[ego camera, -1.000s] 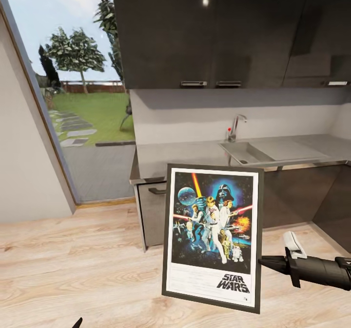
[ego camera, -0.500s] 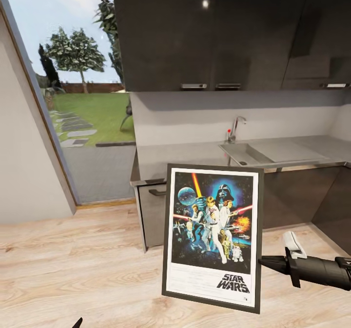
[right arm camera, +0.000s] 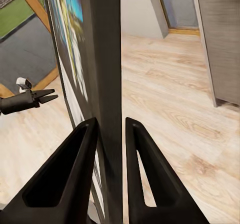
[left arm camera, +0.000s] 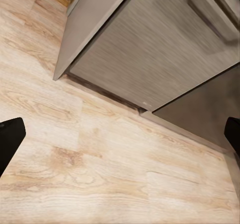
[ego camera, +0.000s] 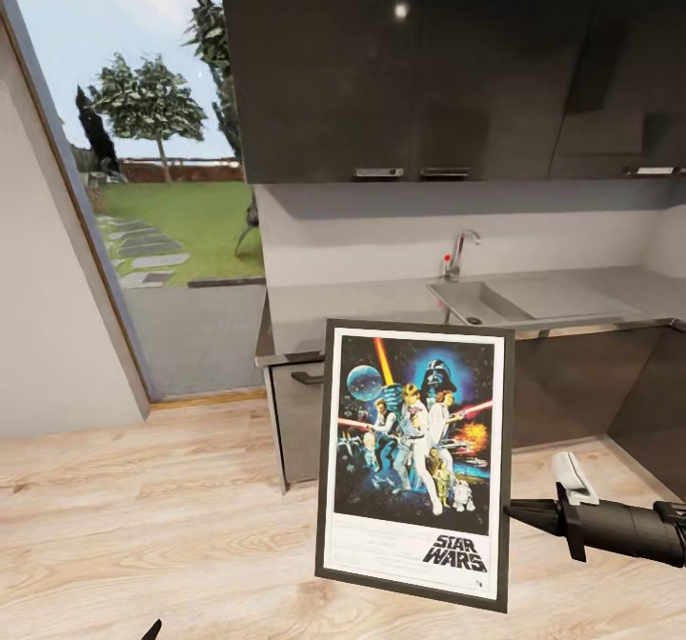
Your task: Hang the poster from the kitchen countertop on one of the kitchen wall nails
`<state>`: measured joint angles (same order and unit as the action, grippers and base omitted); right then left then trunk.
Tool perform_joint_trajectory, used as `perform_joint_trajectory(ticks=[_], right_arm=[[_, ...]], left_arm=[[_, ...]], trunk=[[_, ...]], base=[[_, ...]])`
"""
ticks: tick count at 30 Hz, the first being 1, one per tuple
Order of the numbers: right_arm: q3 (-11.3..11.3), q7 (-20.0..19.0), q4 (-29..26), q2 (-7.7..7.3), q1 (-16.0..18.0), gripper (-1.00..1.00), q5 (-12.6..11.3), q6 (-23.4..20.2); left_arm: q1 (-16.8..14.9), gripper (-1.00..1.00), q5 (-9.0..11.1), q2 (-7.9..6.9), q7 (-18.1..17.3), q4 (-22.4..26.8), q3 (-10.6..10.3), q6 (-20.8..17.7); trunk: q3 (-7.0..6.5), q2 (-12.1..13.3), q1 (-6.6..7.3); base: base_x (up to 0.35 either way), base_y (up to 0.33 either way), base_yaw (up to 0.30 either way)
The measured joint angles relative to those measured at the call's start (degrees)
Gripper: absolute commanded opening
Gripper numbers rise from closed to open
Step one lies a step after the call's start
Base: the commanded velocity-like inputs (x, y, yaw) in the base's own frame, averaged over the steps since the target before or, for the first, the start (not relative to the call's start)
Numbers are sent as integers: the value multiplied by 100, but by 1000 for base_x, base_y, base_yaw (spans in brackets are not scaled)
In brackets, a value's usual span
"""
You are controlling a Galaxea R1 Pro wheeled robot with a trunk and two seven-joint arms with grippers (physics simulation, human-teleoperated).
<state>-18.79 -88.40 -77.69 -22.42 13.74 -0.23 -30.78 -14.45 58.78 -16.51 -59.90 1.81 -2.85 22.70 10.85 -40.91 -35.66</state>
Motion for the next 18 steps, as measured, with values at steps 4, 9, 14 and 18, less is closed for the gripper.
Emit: perform_joint_trajectory(ticks=[4,9,14,18], right_arm=[[0,0,0,1,-1,-100,0,0],[0,0,0,1,-4,-100,0,-1],[0,0,0,1,-7,-100,0,0],[-1,0,0,1,-6,-100,0,2]], left_arm=[[0,100,0,0,0,0,0,-3],[0,100,0,0,0,0,0,-4],[0,100,0,0,0,0,-2,-4],[0,100,0,0,0,0,-2,-4]], trunk=[[-72,161,88],[-162,362,198],[-252,563,308],[-325,724,396]], base=[[0,0,0],[0,0,0],[0,0,0],[0,0,0]])
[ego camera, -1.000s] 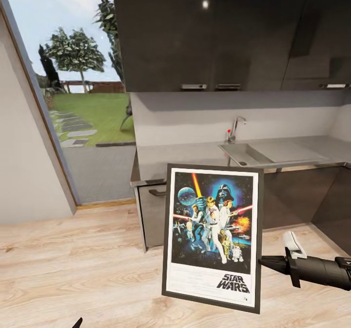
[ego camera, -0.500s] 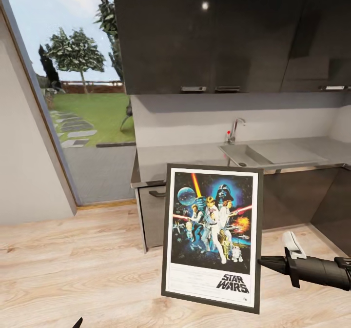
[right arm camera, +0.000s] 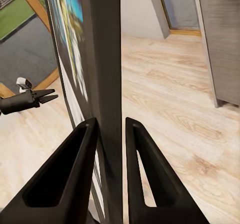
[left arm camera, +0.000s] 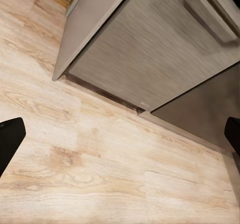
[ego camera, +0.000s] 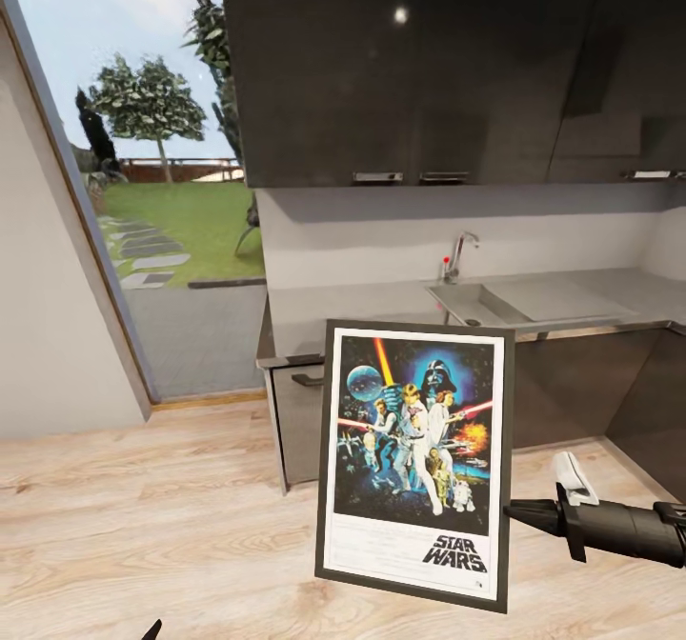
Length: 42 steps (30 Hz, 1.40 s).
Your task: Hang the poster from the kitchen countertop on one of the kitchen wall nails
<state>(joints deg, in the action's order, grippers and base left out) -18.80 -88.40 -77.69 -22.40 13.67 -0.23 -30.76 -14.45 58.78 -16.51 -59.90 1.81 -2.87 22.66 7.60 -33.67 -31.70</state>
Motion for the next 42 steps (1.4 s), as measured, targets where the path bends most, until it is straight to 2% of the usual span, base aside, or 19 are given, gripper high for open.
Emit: perform_joint_trajectory(ticks=[27,42], right_arm=[[-6,0,0,0,-2,-100,0,0],[-1,0,0,0,-2,-100,0,1]], left_arm=[[1,100,-1,0,9,0,-8,0],[0,100,-1,0,16,0,-14,0]], trunk=[[-488,1087,595],[-488,1089,595]], base=[[0,0,0],[0,0,0]])
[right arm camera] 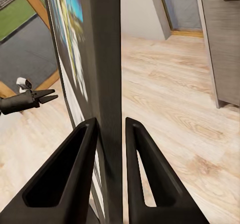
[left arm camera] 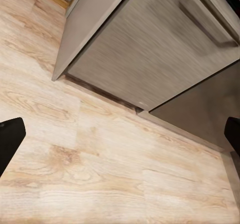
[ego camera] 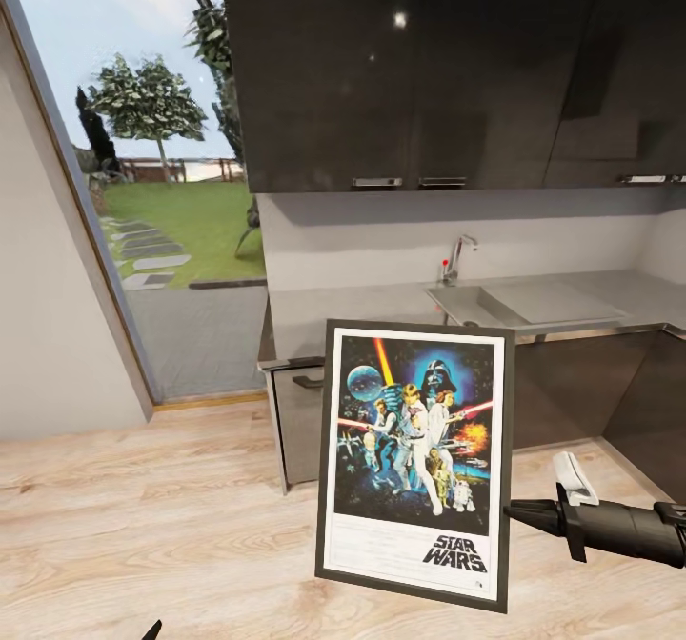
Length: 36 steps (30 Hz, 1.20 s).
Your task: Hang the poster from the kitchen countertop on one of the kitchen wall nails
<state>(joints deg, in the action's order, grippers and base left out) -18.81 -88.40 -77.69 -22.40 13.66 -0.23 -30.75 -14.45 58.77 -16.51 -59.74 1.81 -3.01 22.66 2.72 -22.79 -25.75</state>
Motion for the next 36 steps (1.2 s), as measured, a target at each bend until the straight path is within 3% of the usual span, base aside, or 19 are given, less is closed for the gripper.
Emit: perform_joint_trajectory(ticks=[14,21,36], right_arm=[[-7,0,-8,0,-16,-100,-7,1],[-5,-7,-13,-9,-15,-100,-9,1],[-4,-4,-13,0,-19,-100,-8,1]], left_arm=[[0,100,6,0,-7,0,22,0],[2,100,12,-1,-7,-5,22,0],[1,100,14,-1,-11,-2,23,-10]], trunk=[[0,0,0],[0,0,0],[0,0,0]], base=[[0,0,1],[0,9,186],[0,251,158]])
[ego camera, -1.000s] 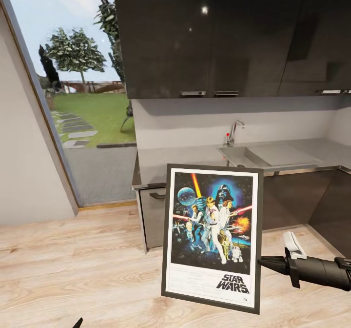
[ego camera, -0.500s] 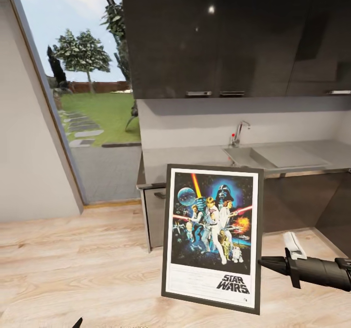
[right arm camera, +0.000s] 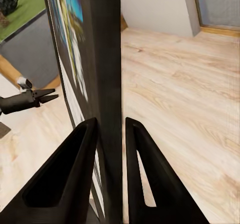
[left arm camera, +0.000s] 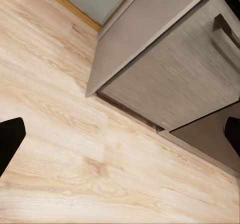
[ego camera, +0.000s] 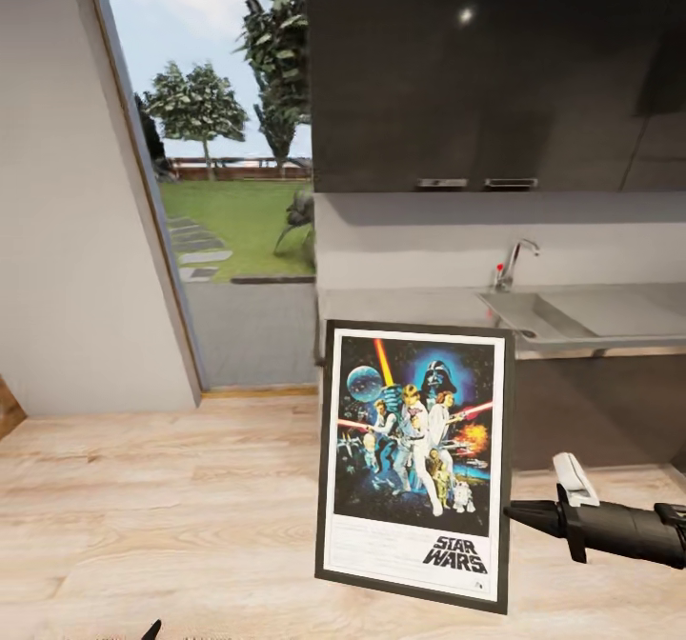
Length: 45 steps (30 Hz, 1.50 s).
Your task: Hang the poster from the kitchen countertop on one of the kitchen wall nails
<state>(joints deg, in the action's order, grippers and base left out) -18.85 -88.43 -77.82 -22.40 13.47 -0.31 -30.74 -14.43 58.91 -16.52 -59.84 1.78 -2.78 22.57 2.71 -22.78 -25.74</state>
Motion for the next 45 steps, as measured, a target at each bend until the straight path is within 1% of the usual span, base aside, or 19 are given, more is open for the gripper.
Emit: perform_joint_trajectory(ticks=[15,45], right_arm=[[8,6,0,16,1,-100,0,0],[8,11,-6,27,2,-100,0,9]], left_arm=[[1,100,0,0,4,4,0,-8],[1,100,-1,-1,0,4,-8,-16]], trunk=[[14,-1,2],[83,-1,1]], base=[[149,280,276],[206,287,282]])
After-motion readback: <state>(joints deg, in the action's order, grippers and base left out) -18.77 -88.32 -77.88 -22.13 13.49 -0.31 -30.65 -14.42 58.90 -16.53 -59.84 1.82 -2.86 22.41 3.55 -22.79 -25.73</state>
